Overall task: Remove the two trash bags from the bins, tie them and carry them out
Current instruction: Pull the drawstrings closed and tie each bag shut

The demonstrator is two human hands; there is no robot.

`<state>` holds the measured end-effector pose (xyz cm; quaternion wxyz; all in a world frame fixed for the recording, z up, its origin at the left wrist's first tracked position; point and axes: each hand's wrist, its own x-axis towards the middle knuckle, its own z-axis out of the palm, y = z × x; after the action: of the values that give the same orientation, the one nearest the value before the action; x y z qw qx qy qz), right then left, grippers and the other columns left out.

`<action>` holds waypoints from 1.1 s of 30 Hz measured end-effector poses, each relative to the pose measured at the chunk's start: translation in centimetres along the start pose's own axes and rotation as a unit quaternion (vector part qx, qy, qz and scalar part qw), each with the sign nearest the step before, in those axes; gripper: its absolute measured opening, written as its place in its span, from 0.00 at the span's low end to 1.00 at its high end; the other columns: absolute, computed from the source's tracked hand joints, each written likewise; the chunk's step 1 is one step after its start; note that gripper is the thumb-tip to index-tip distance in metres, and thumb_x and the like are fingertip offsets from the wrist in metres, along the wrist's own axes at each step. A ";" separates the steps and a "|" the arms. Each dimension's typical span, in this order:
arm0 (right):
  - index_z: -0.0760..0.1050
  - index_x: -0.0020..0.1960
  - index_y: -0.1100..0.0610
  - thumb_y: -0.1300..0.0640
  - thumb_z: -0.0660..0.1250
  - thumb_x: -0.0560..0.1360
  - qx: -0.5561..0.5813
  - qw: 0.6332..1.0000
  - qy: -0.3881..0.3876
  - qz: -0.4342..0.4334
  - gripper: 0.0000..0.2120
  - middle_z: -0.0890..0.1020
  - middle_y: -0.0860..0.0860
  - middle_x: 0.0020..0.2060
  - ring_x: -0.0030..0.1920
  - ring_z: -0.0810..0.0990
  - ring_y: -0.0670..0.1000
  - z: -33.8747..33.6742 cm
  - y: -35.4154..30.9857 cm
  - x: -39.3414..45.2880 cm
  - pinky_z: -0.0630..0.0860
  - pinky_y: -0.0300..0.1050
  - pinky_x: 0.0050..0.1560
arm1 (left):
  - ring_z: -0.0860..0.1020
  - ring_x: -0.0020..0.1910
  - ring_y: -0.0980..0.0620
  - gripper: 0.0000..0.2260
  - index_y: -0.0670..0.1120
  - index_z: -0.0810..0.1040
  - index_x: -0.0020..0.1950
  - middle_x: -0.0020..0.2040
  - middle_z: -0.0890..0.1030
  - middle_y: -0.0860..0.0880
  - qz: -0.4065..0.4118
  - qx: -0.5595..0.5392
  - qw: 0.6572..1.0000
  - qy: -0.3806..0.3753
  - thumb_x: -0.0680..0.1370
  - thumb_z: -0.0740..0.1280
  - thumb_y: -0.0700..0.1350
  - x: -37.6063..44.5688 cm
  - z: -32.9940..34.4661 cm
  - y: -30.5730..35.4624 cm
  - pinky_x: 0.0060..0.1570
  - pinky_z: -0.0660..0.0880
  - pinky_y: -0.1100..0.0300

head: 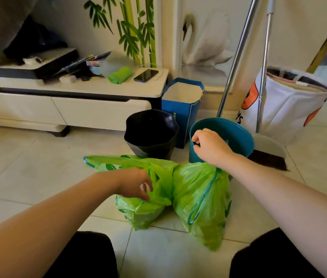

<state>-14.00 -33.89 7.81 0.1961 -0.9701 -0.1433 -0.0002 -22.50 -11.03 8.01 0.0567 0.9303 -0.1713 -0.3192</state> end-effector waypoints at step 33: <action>0.66 0.52 0.57 0.43 0.58 0.78 -0.038 0.934 -0.326 0.140 0.16 0.76 0.63 0.41 0.35 0.83 0.61 11.7 -6.2 2.9 0.81 0.50 0.30 | 0.85 0.38 0.46 0.10 0.34 0.79 0.49 0.41 0.86 0.42 -0.330 -0.316 0.878 0.141 0.77 0.68 0.42 -1.6 -0.4 -15.5 0.40 0.81 0.53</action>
<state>-13.61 -23.15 -0.48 0.0992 -0.9339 -0.0616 0.3379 -19.10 4.05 5.92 0.2630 0.9006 0.2656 -0.2217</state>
